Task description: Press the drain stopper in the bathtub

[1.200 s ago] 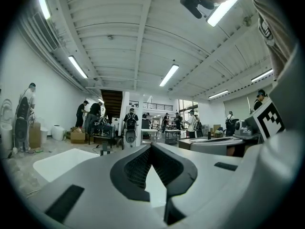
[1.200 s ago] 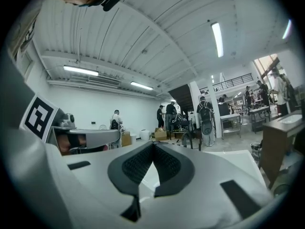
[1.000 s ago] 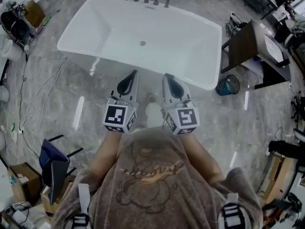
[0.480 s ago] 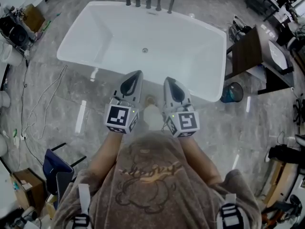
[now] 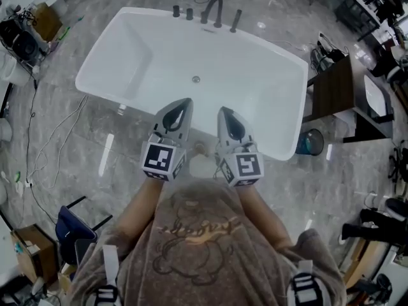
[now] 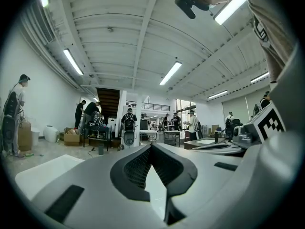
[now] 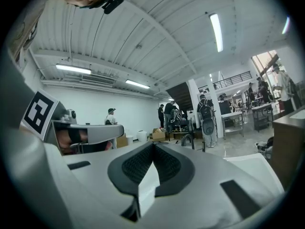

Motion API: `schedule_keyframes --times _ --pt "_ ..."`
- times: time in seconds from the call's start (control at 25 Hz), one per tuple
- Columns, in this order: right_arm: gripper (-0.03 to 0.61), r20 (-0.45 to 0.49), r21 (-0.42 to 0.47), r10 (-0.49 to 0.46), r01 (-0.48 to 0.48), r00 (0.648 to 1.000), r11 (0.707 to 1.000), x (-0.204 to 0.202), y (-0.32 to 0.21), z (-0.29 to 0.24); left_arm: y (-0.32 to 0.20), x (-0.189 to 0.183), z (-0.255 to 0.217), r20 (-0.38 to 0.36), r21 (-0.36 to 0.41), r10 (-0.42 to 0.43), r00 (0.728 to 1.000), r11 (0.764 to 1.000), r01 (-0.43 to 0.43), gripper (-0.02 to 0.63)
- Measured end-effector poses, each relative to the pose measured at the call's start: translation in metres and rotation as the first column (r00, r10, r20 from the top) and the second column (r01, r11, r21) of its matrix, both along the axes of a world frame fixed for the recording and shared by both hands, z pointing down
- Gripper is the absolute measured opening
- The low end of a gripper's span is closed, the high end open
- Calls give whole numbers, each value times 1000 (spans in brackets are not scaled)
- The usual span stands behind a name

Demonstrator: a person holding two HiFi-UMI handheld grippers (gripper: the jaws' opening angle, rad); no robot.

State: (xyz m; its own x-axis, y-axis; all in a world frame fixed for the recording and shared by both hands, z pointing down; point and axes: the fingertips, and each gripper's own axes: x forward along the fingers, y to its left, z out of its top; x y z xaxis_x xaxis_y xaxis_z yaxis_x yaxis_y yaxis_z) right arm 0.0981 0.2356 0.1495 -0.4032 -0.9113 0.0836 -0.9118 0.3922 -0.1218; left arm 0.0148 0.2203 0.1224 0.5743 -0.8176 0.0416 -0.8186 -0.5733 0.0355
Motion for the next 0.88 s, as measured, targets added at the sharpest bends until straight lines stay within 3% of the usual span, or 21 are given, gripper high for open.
schedule_keyframes --times 0.52,0.88 --pt "5 -22 -4 -87 87 996 996 9 -123 -2 -116 24 -2 13 24 -3 1000 1000 3 2" --pt "5 -39 -22 -171 170 985 985 -3 -180 10 -167 30 -1 39 10 29 999 1000 -30 2"
